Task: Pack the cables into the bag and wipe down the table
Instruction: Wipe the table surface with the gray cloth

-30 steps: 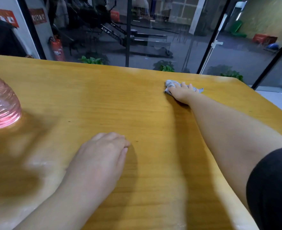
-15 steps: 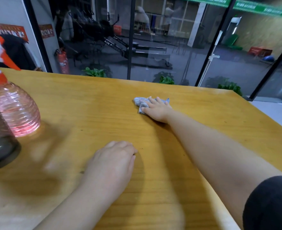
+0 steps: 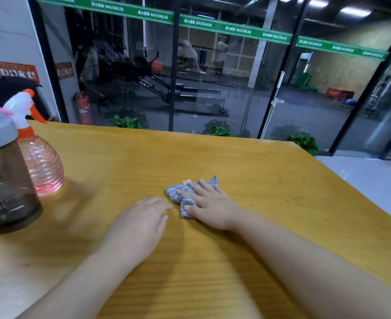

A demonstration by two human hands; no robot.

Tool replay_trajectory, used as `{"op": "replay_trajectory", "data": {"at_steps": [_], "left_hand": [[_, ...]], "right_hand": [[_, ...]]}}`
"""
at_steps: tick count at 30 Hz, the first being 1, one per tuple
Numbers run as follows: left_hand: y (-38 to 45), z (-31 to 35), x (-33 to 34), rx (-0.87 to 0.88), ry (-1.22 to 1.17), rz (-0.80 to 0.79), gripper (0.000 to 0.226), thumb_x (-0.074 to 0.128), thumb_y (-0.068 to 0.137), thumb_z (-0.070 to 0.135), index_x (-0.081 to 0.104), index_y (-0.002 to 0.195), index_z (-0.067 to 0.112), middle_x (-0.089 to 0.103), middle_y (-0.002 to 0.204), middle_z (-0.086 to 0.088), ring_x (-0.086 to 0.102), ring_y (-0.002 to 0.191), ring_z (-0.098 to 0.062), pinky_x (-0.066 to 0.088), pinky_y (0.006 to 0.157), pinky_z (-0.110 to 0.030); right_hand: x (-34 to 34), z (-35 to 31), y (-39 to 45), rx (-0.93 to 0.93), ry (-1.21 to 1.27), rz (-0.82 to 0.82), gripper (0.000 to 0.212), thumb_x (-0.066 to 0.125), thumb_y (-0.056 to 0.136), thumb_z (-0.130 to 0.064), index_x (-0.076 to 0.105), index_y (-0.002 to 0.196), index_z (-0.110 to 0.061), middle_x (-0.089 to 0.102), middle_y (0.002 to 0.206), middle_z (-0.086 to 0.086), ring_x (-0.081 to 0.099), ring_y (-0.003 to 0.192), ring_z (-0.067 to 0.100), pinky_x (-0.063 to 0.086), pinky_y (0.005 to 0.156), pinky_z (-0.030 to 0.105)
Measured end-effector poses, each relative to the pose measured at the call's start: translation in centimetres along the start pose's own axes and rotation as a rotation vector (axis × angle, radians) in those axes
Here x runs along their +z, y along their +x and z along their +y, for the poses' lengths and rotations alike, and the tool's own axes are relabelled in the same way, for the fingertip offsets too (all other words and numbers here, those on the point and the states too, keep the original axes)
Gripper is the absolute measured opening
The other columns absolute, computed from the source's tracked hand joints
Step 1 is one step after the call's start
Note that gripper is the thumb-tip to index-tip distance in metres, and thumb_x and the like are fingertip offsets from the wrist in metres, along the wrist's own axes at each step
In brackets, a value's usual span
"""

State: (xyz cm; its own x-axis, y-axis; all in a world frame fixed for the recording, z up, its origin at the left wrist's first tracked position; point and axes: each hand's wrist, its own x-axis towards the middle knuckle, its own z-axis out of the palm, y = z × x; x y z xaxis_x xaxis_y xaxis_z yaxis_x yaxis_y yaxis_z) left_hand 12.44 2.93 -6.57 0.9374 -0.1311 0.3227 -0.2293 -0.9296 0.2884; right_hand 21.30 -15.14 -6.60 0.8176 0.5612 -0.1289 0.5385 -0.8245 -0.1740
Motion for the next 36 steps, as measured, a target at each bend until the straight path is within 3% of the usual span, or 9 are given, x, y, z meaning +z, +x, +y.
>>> {"op": "replay_trajectory", "data": {"at_steps": [6, 10, 14, 17, 20, 27, 32, 36], "left_hand": [[-2.1, -1.1, -2.0, 0.056, -0.061, 0.028, 0.032, 0.046, 0.093, 0.034, 0.051, 0.125, 0.035, 0.043, 0.135, 0.022, 0.038, 0.125, 0.001, 0.021, 0.096, -0.008], [-4.6, -3.4, -3.4, 0.065, -0.04, -0.011, 0.035, 0.044, 0.095, 0.034, 0.045, 0.129, 0.041, 0.032, 0.139, 0.027, 0.025, 0.132, 0.005, 0.014, 0.101, -0.008], [-6.2, -4.8, -4.2, 0.041, -0.049, 0.003, 0.036, 0.046, 0.094, 0.029, 0.045, 0.129, 0.039, 0.03, 0.138, 0.027, 0.026, 0.132, 0.004, 0.018, 0.104, -0.013], [-6.7, -5.6, -4.5, -0.007, -0.064, 0.042, 0.036, 0.05, 0.093, 0.024, 0.049, 0.127, 0.034, 0.035, 0.137, 0.022, 0.034, 0.129, -0.002, 0.023, 0.105, -0.017], [-6.7, -6.4, -4.9, -0.065, -0.123, 0.111, 0.035, 0.054, 0.09, 0.017, 0.054, 0.123, 0.029, 0.044, 0.131, 0.017, 0.041, 0.121, -0.002, 0.028, 0.099, -0.017], [-6.8, -7.7, -5.6, -0.137, -0.126, 0.178, 0.031, 0.052, 0.091, 0.013, 0.057, 0.12, 0.023, 0.05, 0.125, 0.012, 0.047, 0.116, -0.007, 0.028, 0.09, -0.014], [-6.8, -8.0, -5.8, -0.182, -0.121, 0.215, 0.033, 0.05, 0.091, 0.009, 0.056, 0.122, 0.018, 0.052, 0.128, 0.005, 0.047, 0.119, -0.012, 0.024, 0.088, -0.011], [-6.8, -8.3, -5.8, -0.186, -0.131, 0.209, 0.033, 0.049, 0.091, 0.007, 0.056, 0.122, 0.019, 0.052, 0.128, 0.005, 0.046, 0.12, -0.012, 0.024, 0.089, -0.011]], "right_hand": [[0.4, 1.0, -5.6, -0.016, 0.029, -0.028, 0.048, 0.021, 0.099, -0.05, 0.008, 0.145, -0.052, -0.008, 0.156, -0.02, -0.016, 0.142, 0.005, -0.011, 0.115, 0.033], [0.1, 2.1, -4.8, 0.088, 0.048, -0.029, 0.049, 0.017, 0.1, -0.049, 0.007, 0.147, -0.044, -0.005, 0.157, -0.017, -0.013, 0.143, 0.006, -0.008, 0.115, 0.034], [0.1, 2.6, -1.2, 0.306, 0.008, -0.005, 0.055, 0.011, 0.1, -0.046, 0.012, 0.151, -0.025, -0.003, 0.159, -0.005, -0.008, 0.146, 0.017, -0.001, 0.116, 0.043], [-0.1, 1.7, 1.6, 0.433, 0.081, 0.013, 0.055, 0.008, 0.099, -0.046, 0.02, 0.149, -0.026, -0.001, 0.16, -0.001, -0.007, 0.146, 0.023, 0.0, 0.114, 0.05], [-0.1, -0.3, 3.5, 0.491, 0.17, 0.027, 0.059, 0.009, 0.097, -0.051, 0.013, 0.151, -0.026, -0.003, 0.16, -0.004, -0.01, 0.145, 0.021, -0.005, 0.114, 0.048], [0.9, -7.2, 6.1, 0.22, 0.105, -0.01, 0.059, 0.011, 0.097, -0.051, 0.015, 0.15, -0.025, -0.003, 0.159, -0.003, -0.011, 0.145, 0.022, -0.006, 0.114, 0.048], [2.7, -10.9, 5.7, 0.039, 0.037, 0.005, 0.052, 0.013, 0.096, -0.055, 0.008, 0.147, -0.045, -0.002, 0.159, -0.005, -0.01, 0.145, 0.021, -0.007, 0.114, 0.047], [3.4, -12.4, 4.1, -0.05, 0.025, 0.006, 0.052, 0.016, 0.095, -0.056, 0.008, 0.146, -0.048, -0.002, 0.159, -0.007, -0.01, 0.145, 0.02, -0.008, 0.114, 0.046]]}}
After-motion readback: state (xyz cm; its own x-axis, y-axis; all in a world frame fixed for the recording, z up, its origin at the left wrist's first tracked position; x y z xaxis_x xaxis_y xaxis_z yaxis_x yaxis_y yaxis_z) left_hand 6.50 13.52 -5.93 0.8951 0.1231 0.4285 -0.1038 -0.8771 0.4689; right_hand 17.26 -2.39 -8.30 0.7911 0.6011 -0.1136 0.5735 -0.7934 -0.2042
